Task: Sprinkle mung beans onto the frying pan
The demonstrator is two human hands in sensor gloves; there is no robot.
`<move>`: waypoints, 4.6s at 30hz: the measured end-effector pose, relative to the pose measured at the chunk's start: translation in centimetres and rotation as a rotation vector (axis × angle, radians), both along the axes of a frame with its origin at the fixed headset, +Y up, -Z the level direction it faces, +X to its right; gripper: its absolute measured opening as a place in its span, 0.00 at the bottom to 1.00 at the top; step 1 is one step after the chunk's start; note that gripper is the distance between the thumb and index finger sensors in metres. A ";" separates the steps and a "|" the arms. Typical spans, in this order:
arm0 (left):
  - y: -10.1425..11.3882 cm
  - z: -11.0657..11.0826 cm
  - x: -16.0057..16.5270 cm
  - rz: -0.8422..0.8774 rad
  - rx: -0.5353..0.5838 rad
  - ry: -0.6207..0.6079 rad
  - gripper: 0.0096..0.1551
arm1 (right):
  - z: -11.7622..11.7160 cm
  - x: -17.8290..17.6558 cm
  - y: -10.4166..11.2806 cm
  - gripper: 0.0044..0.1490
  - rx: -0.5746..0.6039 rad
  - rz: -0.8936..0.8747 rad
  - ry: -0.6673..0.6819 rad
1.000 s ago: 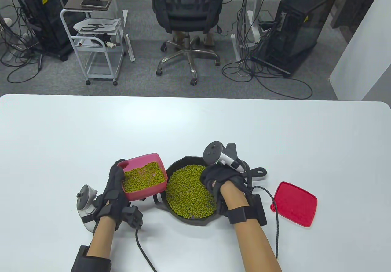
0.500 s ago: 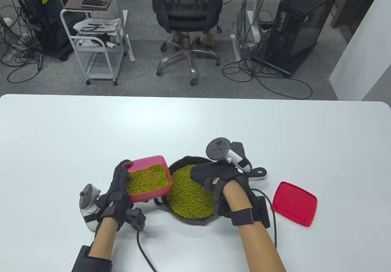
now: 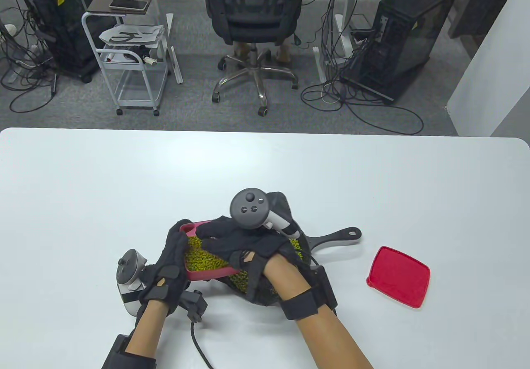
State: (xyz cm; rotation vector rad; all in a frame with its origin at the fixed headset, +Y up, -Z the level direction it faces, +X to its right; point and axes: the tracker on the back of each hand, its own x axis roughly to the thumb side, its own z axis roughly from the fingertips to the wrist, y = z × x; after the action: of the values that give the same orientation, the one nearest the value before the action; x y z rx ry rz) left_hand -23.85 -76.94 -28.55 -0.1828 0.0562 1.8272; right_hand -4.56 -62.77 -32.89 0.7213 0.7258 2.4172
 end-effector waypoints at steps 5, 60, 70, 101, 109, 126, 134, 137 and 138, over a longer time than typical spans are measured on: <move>0.1 0.4 0.3 -0.033 -0.002 0.047 0.41 | -0.1 -2.7 -2.6 0.43 -0.055 0.176 0.032; -0.8 -0.4 -1.8 0.034 -0.051 0.113 0.40 | -3.4 9.4 -7.3 0.22 -0.093 0.282 -0.238; -0.7 -0.4 -1.8 0.035 -0.055 0.108 0.40 | -3.9 10.9 -7.0 0.25 -0.060 0.282 -0.289; -0.3 -0.4 -1.7 0.039 -0.026 0.081 0.40 | -3.6 16.3 -3.4 0.36 -0.039 0.027 -0.316; 0.0 -0.1 -1.2 0.039 -0.008 0.053 0.40 | -2.4 25.0 -2.7 0.36 0.056 0.080 -0.514; -0.1 0.0 -1.0 0.026 -0.018 0.044 0.40 | 0.2 35.8 -13.6 0.73 -0.229 0.463 -0.598; -0.1 -0.1 -0.9 0.024 -0.021 0.045 0.40 | 0.9 35.1 -13.7 0.71 -0.169 0.515 -0.539; -0.1 0.0 -0.9 0.023 -0.019 0.044 0.40 | 1.3 34.4 -13.8 0.72 -0.100 0.621 -0.492; -0.1 -0.1 -0.9 0.023 -0.018 0.044 0.40 | 1.5 34.1 -13.8 0.72 -0.064 0.635 -0.480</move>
State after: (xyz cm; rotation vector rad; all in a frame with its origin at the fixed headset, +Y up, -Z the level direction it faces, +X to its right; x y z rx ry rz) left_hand -24.77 -77.02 -28.60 -0.1566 0.1015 1.8539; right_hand 29.59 -76.57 -31.35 -0.1658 0.9142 2.9365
